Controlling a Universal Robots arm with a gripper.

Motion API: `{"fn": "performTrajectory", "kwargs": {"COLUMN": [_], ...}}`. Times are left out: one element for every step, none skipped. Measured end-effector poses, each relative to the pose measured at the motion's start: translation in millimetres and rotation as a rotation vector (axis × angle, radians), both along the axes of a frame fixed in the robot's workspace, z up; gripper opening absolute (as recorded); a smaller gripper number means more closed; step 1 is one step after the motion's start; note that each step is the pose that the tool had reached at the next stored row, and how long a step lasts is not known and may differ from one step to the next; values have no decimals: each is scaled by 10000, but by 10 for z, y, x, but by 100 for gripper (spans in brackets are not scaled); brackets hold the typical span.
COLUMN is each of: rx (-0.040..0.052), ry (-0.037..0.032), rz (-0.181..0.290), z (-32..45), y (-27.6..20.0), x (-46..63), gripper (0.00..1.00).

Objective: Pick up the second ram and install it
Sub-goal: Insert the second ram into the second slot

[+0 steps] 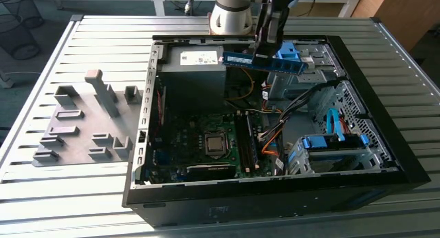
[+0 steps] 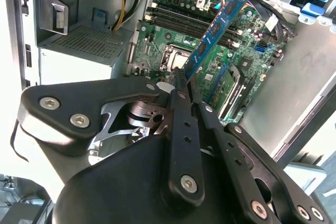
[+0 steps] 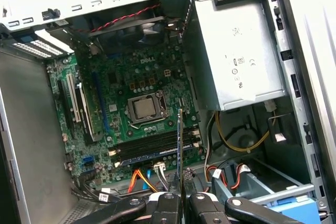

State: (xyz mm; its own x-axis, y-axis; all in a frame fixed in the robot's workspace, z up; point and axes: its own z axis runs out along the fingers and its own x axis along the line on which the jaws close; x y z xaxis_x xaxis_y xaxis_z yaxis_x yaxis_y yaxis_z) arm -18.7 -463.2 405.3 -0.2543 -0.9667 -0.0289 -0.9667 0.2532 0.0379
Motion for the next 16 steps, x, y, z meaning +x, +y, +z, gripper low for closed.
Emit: {"fn": "performTrajectory", "kwargs": {"rx": [0, 0, 0, 0, 0, 0, 0, 0, 0, 0, 0, 0, 1, 0, 0, 0], "ry": [0, 0, 0, 0, 0, 0, 0, 0, 0, 0, 0, 0, 0, 0, 0, 0], "rz": [-22, -41, -62, -82, -103, -124, -145, -166, -186, -207, -226, -246, -266, -284, -304, -323], "z": [0, 0, 0, 0, 0, 0, 0, 0, 0, 0, 0, 0, 0, 0, 0, 0], "y": [0, 0, 0, 0, 0, 0, 0, 0, 0, 0, 0, 0, 0, 0, 0, 0], "x": [0, 0, 0, 0, 0, 0, 0, 0, 0, 0, 0, 0, 0, 0, 0, 0], "gripper": [14, 14, 14, 14, 14, 14, 14, 14, 14, 14, 14, 14, 14, 14, 14, 14]}}
